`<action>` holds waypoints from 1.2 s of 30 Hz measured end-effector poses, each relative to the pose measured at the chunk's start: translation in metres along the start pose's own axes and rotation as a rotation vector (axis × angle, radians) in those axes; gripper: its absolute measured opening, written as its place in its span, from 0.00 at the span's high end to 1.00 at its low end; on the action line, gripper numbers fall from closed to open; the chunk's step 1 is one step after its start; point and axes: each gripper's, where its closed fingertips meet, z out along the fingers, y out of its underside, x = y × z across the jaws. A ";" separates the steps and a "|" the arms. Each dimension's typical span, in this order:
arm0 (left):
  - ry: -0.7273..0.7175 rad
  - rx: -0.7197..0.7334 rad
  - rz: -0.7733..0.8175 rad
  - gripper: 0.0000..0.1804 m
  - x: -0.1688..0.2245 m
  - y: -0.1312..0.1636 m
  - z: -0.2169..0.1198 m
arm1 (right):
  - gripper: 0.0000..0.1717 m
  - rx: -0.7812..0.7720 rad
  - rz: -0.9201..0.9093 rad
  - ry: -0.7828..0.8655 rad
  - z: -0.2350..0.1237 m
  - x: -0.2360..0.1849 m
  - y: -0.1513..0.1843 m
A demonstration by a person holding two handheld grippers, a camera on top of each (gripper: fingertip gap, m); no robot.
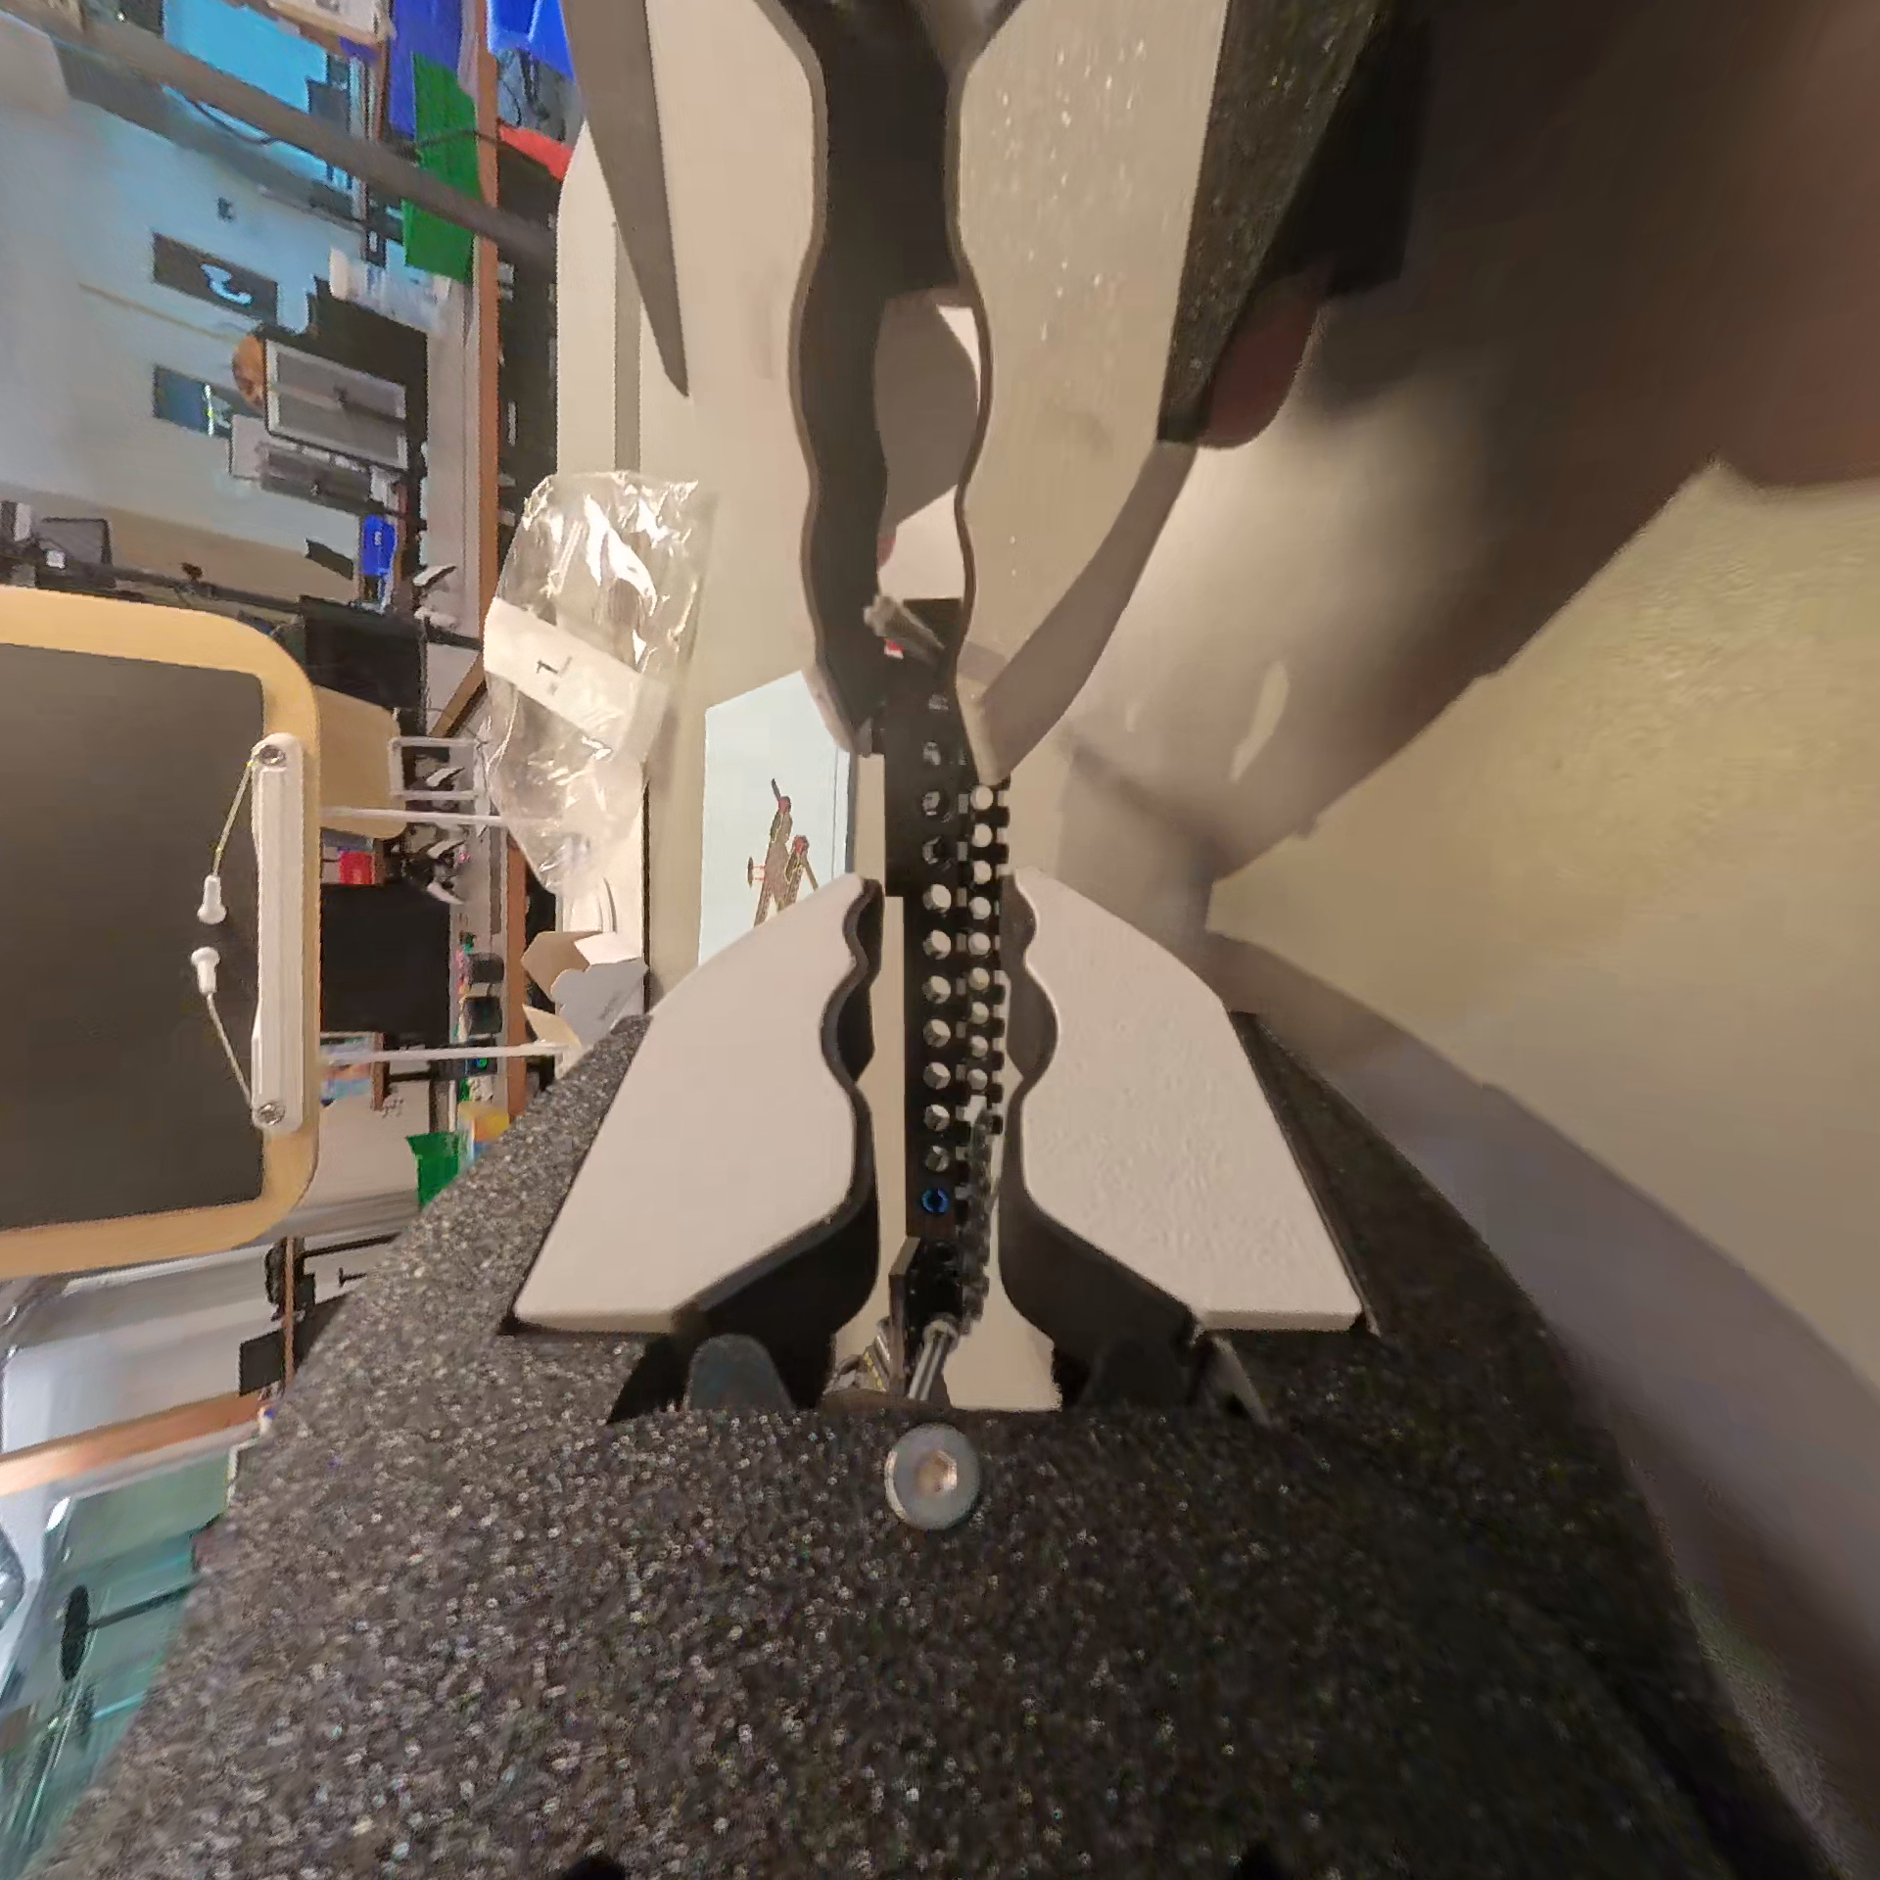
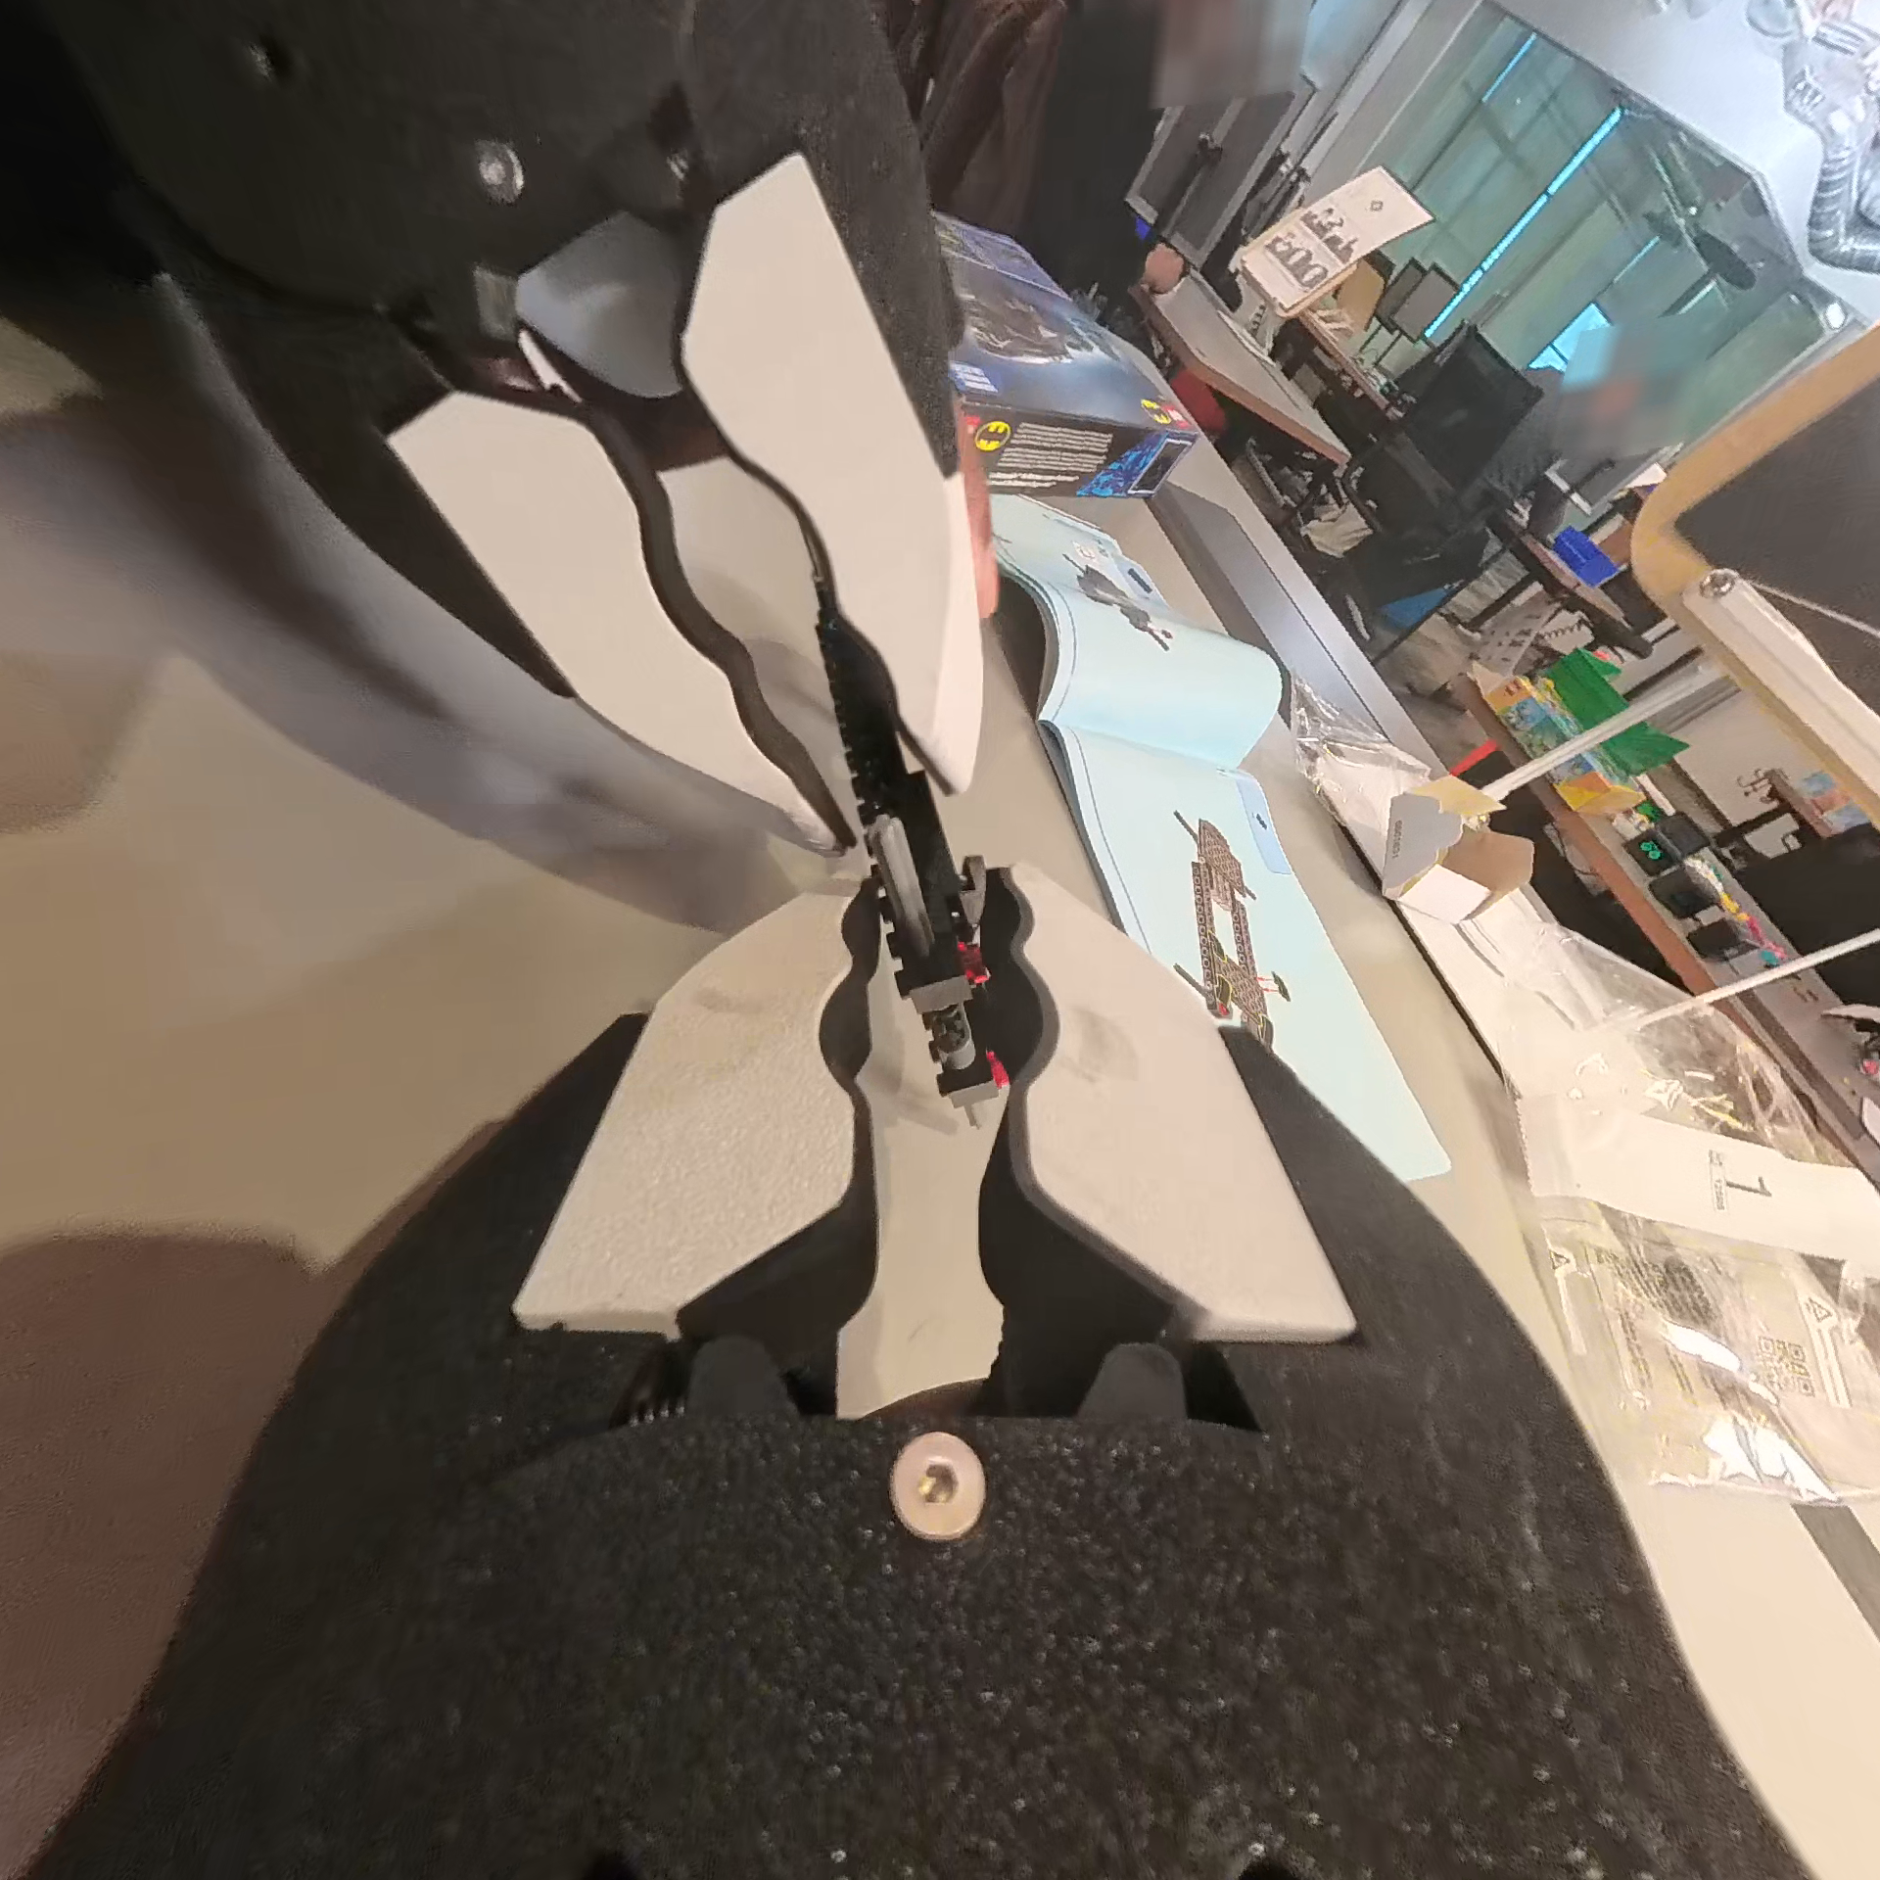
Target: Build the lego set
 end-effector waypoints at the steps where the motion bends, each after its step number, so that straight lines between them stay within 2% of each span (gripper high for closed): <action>1: -0.008 -0.010 -0.003 0.89 -0.001 0.001 0.000 | 0.89 -0.004 0.010 0.004 0.000 0.001 0.000; 5: -0.040 -0.028 0.015 0.90 -0.003 0.001 0.003 | 0.89 0.010 0.050 -0.017 0.000 -0.003 -0.004; 11: -0.063 -0.035 0.095 0.91 0.001 -0.002 0.009 | 0.89 0.007 0.017 -0.024 0.001 -0.007 -0.002; 20: 0.022 0.004 0.017 0.91 0.004 -0.005 0.006 | 0.89 0.038 -0.212 0.023 -0.002 -0.008 -0.004; 36: 0.049 0.016 0.000 0.91 0.006 -0.008 0.003 | 0.89 0.059 -0.201 -0.008 -0.006 -0.011 -0.006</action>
